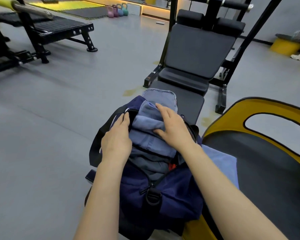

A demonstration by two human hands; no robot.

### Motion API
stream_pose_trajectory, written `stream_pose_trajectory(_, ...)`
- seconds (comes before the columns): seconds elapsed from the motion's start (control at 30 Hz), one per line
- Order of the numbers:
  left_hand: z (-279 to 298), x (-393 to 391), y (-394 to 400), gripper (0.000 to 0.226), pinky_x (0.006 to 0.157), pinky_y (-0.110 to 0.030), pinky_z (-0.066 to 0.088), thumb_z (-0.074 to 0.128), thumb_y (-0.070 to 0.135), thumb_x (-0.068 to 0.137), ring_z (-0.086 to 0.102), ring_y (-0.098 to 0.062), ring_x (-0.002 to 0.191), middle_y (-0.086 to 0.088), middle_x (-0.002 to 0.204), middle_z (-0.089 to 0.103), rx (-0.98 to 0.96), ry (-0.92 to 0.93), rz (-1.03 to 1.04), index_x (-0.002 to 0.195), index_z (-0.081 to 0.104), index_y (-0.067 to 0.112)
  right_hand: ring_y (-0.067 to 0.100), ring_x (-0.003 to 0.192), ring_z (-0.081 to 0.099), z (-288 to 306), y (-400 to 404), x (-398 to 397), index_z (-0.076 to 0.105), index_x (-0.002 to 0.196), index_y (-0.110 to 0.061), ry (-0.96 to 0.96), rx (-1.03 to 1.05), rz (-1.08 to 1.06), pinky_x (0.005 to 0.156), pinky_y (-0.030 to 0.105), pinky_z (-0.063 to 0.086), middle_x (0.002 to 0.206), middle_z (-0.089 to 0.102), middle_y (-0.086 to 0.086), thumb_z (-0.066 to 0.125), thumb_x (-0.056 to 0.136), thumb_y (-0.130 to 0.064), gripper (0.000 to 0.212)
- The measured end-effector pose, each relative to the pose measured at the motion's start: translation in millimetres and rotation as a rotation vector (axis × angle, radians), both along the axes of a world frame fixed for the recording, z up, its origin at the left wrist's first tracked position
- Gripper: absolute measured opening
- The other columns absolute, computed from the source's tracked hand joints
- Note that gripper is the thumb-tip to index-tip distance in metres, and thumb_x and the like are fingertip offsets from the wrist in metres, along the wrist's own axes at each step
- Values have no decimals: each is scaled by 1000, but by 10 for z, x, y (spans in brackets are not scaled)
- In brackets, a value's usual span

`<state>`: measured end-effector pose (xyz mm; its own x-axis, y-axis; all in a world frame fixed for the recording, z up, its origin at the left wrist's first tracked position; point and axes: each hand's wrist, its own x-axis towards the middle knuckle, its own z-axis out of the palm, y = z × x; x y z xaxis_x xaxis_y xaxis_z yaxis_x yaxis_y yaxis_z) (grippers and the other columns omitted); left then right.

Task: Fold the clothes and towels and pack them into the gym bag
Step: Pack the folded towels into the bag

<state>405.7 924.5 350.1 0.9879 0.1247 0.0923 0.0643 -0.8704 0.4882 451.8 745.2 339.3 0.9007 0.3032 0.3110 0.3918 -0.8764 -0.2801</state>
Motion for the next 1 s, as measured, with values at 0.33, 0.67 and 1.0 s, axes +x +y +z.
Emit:
stream_pose_trajectory(0.33, 40, -23, -14, 75, 82, -35, 41, 33, -8, 85, 48, -30, 119, 12, 154, 23, -26, -25, 8, 150, 16, 24, 35, 111, 55, -200, 100, -124, 66, 91, -11, -82, -146, 196, 90, 48, 48, 119, 61, 9, 60, 75, -31, 27)
stream_pose_trajectory(0.67, 130, -52, -49, 76, 81, -31, 39, 35, -5, 88, 49, -29, 119, 13, 158, 15, -32, 23, -1, 152, 11, 26, 24, 147, 4, -265, 247, -25, 14, 150, -43, 352, -204, 121, 117, 49, 7, 158, 15, -13, 36, 96, -55, 60)
stream_pose_trajectory(1.0, 230, -143, -58, 78, 80, -31, 38, 37, -5, 87, 49, -27, 120, 16, 158, 12, -34, 18, -35, 152, 10, 29, 28, 147, -9, -284, 360, 90, 12, 146, -53, 439, -349, 27, 112, 56, -13, 161, -5, 0, 27, 93, -64, 56)
